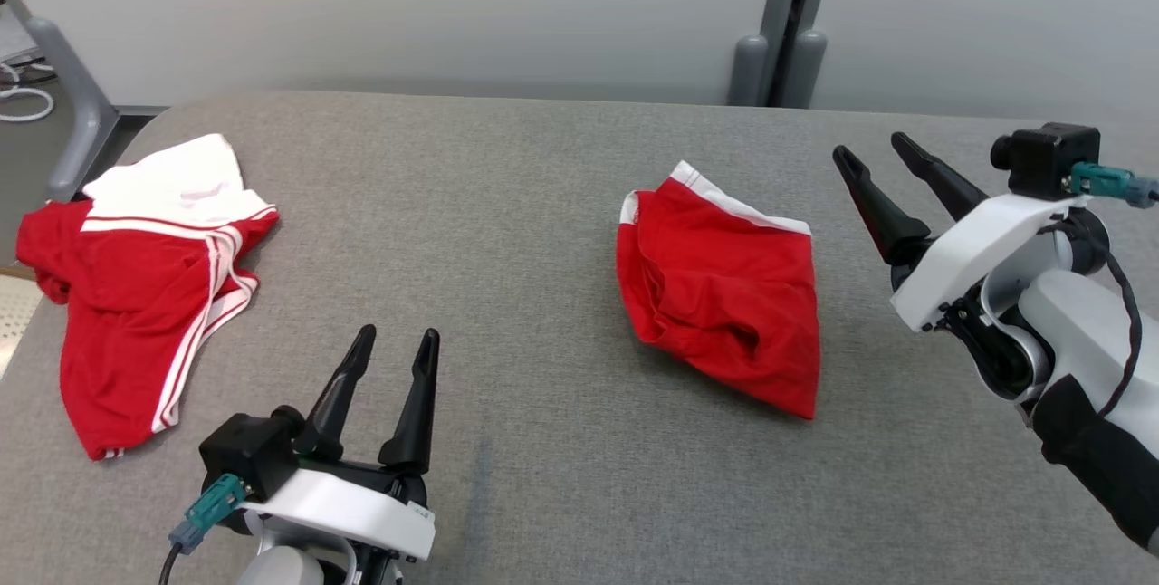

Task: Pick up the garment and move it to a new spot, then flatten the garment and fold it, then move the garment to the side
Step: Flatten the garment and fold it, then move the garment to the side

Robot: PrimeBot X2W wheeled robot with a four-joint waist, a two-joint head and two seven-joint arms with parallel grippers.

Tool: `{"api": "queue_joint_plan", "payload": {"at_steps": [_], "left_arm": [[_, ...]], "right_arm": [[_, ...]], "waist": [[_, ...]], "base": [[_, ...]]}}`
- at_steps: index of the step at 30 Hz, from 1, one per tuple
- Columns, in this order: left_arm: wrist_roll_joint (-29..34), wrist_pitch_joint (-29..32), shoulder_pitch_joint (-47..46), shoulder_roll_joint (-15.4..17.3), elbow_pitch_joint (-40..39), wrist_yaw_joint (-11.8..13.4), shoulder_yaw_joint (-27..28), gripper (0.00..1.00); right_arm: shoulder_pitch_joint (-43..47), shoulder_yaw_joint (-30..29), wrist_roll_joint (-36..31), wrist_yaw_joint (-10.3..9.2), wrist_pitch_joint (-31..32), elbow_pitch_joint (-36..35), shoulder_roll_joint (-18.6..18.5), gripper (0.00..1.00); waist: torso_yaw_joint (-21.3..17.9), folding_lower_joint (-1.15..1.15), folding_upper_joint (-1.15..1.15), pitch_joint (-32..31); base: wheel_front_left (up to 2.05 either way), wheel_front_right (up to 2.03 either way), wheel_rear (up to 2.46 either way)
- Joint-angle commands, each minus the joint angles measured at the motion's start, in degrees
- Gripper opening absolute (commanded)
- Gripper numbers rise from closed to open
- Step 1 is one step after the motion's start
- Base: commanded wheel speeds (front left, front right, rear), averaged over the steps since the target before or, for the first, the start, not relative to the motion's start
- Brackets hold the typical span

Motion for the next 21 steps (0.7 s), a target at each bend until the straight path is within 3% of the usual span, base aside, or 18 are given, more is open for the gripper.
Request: {"api": "queue_joint_plan", "payload": {"at_steps": [1,11,21], "left_arm": [[0.43,-0.11,0.73,0.41,-0.46,0.23,0.57,1.0],[2.85,-0.1,2.54,0.42,-3.82,0.5,4.0,1.0],[3.85,-0.1,3.38,0.08,-3.52,-0.02,3.73,1.0]], "right_arm": [[1.43,-0.64,-1.06,0.02,-0.48,-0.14,-0.19,1.0],[11.12,-12.97,-7.45,0.02,-0.42,0.01,2.0,1.0],[13.16,-14.9,-8.32,0.02,-0.43,0.53,3.71,1.0]], "waist": [[-1.39,0.0,0.0,-0.47],[-3.44,0.0,0.0,-0.18],[-2.02,0.0,0.0,-0.01]], "base": [[0.0,0.0,0.0],[0.0,0.0,0.0],[0.0,0.0,0.0]]}}
